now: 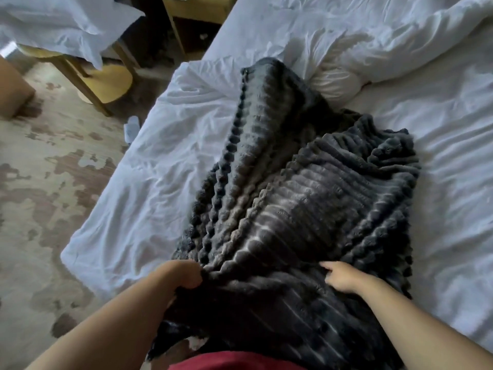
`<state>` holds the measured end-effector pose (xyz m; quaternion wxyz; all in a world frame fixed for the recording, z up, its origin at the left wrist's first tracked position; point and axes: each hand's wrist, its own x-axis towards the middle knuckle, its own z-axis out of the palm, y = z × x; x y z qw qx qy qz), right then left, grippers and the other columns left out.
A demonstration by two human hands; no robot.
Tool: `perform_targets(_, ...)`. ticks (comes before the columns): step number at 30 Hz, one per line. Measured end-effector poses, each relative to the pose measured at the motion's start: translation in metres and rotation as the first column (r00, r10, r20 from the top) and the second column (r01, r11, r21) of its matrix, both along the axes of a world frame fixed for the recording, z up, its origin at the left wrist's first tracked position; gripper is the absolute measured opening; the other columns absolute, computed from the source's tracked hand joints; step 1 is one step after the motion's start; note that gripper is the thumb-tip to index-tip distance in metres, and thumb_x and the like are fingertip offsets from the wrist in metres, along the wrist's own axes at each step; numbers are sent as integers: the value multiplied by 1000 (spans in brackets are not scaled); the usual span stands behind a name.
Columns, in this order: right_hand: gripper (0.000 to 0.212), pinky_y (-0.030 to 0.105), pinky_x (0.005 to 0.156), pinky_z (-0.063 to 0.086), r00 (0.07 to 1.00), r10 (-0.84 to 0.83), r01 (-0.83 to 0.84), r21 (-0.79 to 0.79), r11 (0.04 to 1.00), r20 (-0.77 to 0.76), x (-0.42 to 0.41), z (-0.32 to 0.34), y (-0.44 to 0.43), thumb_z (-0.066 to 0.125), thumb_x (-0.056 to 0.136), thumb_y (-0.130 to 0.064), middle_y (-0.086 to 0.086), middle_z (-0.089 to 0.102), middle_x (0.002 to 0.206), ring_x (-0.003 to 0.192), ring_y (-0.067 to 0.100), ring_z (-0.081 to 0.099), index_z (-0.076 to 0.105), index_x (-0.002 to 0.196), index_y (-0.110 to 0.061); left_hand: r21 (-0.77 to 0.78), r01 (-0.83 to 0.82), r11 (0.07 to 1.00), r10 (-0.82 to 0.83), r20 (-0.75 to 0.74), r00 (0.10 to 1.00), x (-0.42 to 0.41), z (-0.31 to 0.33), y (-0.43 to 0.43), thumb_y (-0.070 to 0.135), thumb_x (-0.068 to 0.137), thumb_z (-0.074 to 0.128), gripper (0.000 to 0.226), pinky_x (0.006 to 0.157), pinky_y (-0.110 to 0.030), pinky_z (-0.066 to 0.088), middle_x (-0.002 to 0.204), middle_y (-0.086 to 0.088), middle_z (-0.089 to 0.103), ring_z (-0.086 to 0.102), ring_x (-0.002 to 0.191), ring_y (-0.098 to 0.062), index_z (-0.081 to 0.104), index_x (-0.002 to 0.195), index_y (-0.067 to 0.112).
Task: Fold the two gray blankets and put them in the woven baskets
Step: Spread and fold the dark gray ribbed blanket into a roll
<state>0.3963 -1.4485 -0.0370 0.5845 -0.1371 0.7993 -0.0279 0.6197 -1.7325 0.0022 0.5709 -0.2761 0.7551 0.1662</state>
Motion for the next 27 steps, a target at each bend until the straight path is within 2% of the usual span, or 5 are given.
perform_targets(5,23,25,60,40,933,-119,73,-145,987,-339,-59,10,-45,50,90,-10,8,68,82,82,29,64,67,75,-16,121,-264,957,226,260,939,-40,20,-15,33,96,54,55,83,-25,52,141,-22,46,60,92,-27,44,137,-1)
perform_targets(9,30,27,63,46,801,-458,253,-477,842,-386,-104,22,-88,49,86,-6,-3,69,79,72,20,63,61,68,-28,208,-626,752,657,-322,682,-92,19,-58,41,89,63,37,53,-23,47,81,-9,63,55,61,-14,64,106,8)
perform_targets(17,55,40,107,40,744,-589,365,-546,754,-317,-196,-20,-173,47,92,-7,-3,18,158,137,19,37,38,144,-22,358,-767,532,704,-690,166,-236,-30,-136,17,88,64,27,58,-26,44,97,-9,66,54,63,-19,60,114,9)
perform_targets(23,66,37,105,36,448,-743,480,-567,669,-498,-256,-53,-190,56,90,-29,10,34,150,132,28,42,29,148,-15,354,-726,590,574,-816,69,-350,-59,-182,26,83,69,51,45,-16,43,86,-3,58,55,47,0,50,129,20)
perform_targets(27,81,40,100,40,572,-630,591,-268,761,-526,-283,-66,-187,60,88,-41,15,39,149,129,35,45,19,151,-11,636,-710,302,781,-592,-199,-410,-78,-208,23,82,71,82,73,-27,53,130,-7,55,63,100,-20,22,148,26)
